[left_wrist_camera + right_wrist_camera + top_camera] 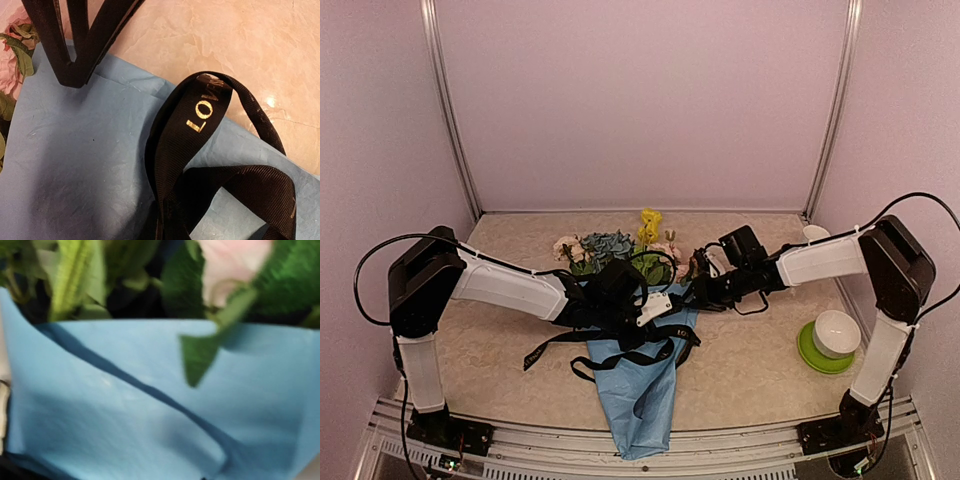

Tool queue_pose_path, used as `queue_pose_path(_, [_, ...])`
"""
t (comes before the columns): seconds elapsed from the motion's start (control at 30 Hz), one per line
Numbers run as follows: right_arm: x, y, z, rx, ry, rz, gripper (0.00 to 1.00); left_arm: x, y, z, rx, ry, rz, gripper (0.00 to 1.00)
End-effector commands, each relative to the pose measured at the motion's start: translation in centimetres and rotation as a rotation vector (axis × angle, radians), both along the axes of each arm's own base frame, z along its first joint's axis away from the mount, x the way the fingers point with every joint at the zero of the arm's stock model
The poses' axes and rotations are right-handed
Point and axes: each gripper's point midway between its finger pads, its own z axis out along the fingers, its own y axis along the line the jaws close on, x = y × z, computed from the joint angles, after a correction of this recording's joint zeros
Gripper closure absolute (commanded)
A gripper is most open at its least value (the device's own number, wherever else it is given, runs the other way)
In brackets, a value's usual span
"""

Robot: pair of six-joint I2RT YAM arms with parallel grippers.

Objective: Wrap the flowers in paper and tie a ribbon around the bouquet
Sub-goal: Cross the ribbon over the folded bouquet.

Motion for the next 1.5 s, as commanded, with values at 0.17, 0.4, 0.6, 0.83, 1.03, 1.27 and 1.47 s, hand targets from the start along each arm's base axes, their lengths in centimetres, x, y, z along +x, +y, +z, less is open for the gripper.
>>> queue_pose_path(0.17, [0.9, 0.3, -2.2, -0.028, 0.048, 0.008, 0.51, -0.4, 0.0, -0.6, -0.009, 0.026, -0.005, 1.00])
queue_pose_path(0.4, [0.4, 2.2, -1.8, 0.080, 0.063, 0.082, 0.66, -0.4, 0.0, -0.9, -0.004, 0.030, -0.002, 1.00])
queue_pose_path(0.6, [1.1, 1.7, -1.1, 0.113, 0.042, 0.066, 1.00, -0.1, -0.1, 0.6, -0.038, 0.028, 0.018, 1.00])
queue_pose_path(0.83, [2.3, -0.3, -0.5, 0.108, -0.005, 0.065, 1.00, -0.8, -0.5, 5.3, -0.127, 0.015, 0.004, 1.00])
queue_pose_path(1.03, [2.2, -0.5, -1.4, 0.103, 0.009, 0.083, 1.00, -3.0, -0.6, 8.2, -0.185, 0.059, -0.010, 1.00])
queue_pose_path(1.27, [1.8, -0.8, -3.0, 0.086, 0.035, 0.090, 1.00, -7.5, 0.1, 15.8, -0.291, 0.025, -0.078, 1.00])
queue_pose_path(1.47, [1.6, -0.9, -3.7, 0.071, 0.045, 0.093, 1.00, -12.0, 0.4, 18.7, -0.333, 0.061, -0.176, 1.00])
